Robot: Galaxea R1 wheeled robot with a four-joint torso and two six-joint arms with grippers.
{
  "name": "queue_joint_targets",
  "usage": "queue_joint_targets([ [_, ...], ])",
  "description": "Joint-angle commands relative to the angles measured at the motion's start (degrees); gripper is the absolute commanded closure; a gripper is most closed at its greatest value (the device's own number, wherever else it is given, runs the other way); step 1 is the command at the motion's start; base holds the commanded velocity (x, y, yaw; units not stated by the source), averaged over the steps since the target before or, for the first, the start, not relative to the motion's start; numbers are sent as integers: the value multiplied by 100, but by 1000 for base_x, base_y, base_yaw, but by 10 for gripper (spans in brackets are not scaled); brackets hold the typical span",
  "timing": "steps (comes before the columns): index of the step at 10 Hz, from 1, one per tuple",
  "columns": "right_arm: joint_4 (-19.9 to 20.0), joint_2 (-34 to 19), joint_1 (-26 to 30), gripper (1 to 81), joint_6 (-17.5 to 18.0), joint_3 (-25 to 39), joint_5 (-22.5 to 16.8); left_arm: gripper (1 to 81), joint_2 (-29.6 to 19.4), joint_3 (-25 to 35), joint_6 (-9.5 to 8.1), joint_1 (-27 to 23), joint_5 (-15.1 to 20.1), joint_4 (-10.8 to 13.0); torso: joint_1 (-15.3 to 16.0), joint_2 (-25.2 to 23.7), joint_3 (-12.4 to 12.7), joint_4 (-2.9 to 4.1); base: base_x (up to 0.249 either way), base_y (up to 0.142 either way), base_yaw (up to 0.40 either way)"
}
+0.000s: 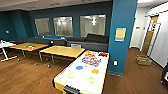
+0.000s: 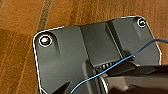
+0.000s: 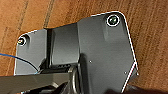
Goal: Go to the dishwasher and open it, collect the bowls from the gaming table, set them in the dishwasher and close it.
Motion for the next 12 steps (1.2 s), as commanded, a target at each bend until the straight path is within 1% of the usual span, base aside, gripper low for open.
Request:
queue_joint_targets([
  [1,-11,-21,320,10,-12,-5,-286,10,17,0,46,-313,279,37,0,0,0,0,72,129,0],
  [12,-11,-12,320,10,-12,-5,-286,10,8,0,46,-313,279,29,0,0,0,0,91,127,0],
])
